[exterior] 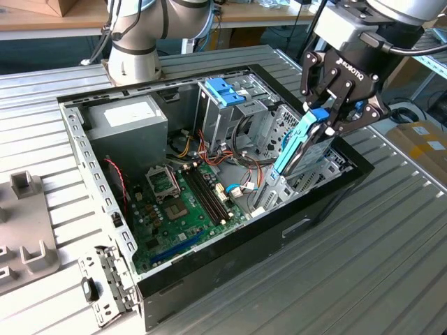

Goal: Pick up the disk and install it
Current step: 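Insert the disk into the insertion slot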

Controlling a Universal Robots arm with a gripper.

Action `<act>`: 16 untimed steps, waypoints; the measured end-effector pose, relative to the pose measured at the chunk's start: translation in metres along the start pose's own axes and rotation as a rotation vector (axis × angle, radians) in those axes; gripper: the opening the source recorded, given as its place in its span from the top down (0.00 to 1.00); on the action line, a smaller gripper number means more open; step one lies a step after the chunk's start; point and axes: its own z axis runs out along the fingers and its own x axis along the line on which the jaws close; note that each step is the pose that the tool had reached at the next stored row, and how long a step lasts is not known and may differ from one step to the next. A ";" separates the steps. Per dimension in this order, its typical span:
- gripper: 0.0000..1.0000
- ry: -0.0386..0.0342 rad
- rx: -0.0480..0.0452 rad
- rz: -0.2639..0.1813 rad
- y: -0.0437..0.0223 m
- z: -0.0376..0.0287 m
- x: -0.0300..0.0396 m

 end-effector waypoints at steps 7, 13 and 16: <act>0.63 0.0000 0.0000 0.000 -0.0001 0.0028 0.0001; 0.63 -0.0001 0.0000 0.000 -0.0001 0.0055 0.0002; 0.63 -0.0001 0.0000 0.000 -0.0002 0.0067 0.0002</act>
